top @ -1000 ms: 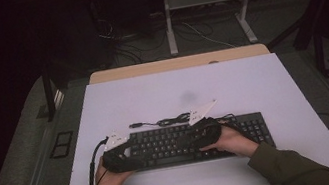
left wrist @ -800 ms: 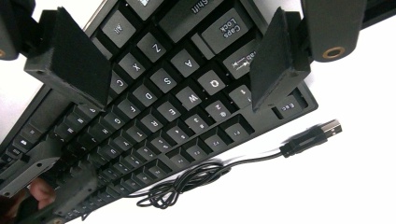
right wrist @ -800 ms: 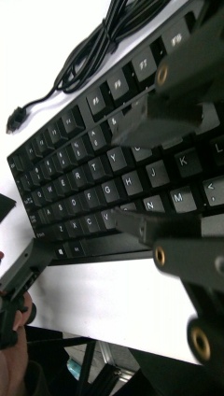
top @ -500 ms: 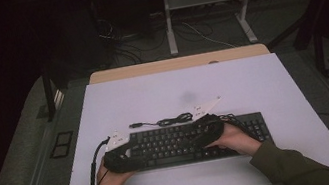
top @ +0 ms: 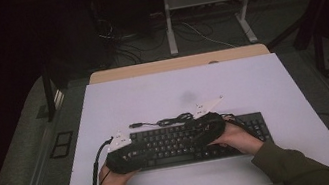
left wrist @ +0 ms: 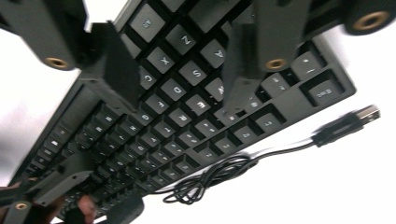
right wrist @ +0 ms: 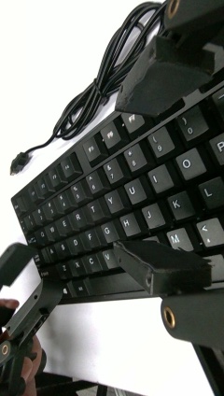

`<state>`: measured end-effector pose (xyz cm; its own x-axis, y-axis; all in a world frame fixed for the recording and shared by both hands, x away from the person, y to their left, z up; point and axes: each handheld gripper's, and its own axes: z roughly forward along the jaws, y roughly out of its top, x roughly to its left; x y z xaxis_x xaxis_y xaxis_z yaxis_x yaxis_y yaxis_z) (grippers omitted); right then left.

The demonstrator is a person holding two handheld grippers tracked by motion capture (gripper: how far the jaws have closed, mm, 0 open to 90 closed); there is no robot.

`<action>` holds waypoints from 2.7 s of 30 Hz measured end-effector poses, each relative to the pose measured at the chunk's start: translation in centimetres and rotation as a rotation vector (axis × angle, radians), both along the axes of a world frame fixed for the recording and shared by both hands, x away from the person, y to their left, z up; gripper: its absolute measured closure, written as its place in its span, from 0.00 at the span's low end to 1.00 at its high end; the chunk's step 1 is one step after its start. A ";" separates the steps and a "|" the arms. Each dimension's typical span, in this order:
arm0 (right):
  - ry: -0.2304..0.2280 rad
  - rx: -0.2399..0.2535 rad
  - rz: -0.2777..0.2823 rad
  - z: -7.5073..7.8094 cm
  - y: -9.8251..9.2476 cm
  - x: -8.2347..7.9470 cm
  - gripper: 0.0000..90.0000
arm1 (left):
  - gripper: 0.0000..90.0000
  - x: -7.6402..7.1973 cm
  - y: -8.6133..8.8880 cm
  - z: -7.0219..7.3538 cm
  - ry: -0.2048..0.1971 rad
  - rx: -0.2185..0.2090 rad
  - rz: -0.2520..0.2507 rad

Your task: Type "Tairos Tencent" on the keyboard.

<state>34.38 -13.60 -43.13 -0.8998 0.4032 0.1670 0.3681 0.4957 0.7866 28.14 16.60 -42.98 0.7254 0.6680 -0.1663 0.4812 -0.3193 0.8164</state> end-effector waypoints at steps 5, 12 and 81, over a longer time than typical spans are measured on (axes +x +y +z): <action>-0.006 -0.008 -0.016 0.0 -0.1 0.0 0.27 | 0.78 0.0 -0.2 0.0 0.011 -0.008 -0.031; -0.026 -0.022 -0.033 -0.1 -0.1 0.0 0.23 | 0.99 0.1 -0.7 0.0 0.037 -0.005 -0.083; -0.053 -0.044 -0.117 -0.1 -1.8 -0.5 0.21 | 0.99 1.5 -2.1 -0.1 0.063 0.039 -0.127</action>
<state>33.84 -15.41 -43.22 -0.8532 0.5117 0.1008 0.3843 0.4861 0.7849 29.63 14.48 -43.08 0.7936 0.5782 -0.1896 0.4846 -0.4122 0.7715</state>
